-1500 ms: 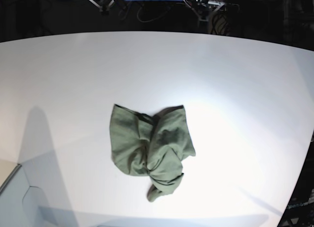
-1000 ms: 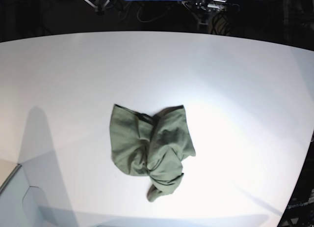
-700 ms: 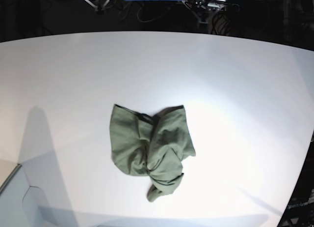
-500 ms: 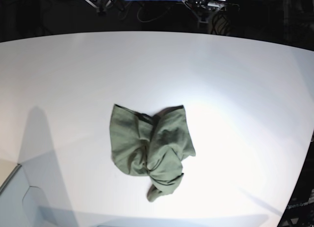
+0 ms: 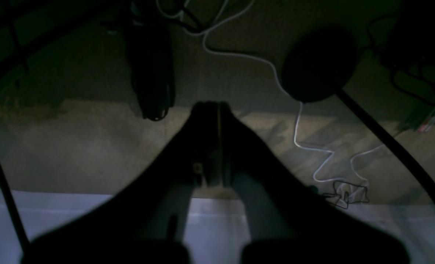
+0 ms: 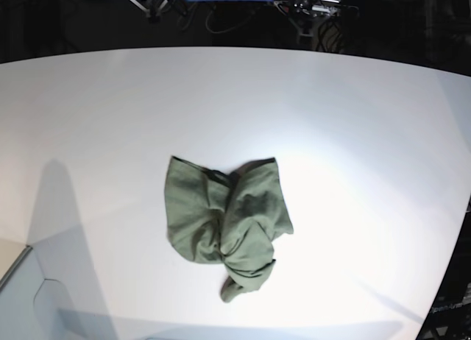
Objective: Layout the t-shirt on the table in an organized manner, then fold the t-shirt properly
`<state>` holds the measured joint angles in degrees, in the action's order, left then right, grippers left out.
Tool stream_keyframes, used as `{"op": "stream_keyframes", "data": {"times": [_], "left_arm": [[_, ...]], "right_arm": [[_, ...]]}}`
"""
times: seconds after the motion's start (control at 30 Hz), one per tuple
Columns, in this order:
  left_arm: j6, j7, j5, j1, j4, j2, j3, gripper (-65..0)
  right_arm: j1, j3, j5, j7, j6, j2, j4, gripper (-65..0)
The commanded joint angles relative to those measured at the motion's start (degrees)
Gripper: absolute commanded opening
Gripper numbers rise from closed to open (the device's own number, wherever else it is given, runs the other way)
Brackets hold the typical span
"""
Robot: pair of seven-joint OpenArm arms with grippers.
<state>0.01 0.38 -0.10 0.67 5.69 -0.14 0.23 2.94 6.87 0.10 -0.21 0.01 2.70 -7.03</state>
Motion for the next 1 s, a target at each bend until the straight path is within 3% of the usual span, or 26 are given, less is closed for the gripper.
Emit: {"op": "stream_keyframes", "data": {"times": [0.0, 0.2, 0.33, 0.47, 0.7, 0.97], "left_arm": [[0.3, -0.2, 0.1, 0.1, 0.2, 0.1, 0.2, -64.5], [0.3, -0.4, 0.1, -0.7, 0.3, -0.3, 0.2, -64.9], [0.2, -0.5, 0.1, -4.2, 3.3, -1.1, 0.2, -64.9], [0.2, -0.3, -0.3, -12.9, 17.9, -3.1, 0.0, -64.9], [0.5, -0.3, -0.4, -28.7, 48.5, -5.6, -0.2, -64.9], [0.6, -0.3, -0.4, -39.0, 69.8, -5.8, -0.3, -64.9]], "right_arm": [[0.3, -0.1, 0.2, 0.2, 0.3, 0.2, 0.0, -65.0], [1.8, -0.1, 0.2, 0.2, 0.3, 0.3, -2.8, -65.0], [11.4, -0.1, 0.2, 1.8, 0.3, 2.0, -20.1, -65.0], [19.8, -0.1, 0.2, 2.8, 0.3, 3.4, -35.4, -65.0], [23.3, -0.1, 0.3, 2.4, 0.3, 4.0, -41.0, -65.0], [34.6, -3.9, 0.3, 2.4, 0.3, 4.2, -62.4, -65.0]]}}
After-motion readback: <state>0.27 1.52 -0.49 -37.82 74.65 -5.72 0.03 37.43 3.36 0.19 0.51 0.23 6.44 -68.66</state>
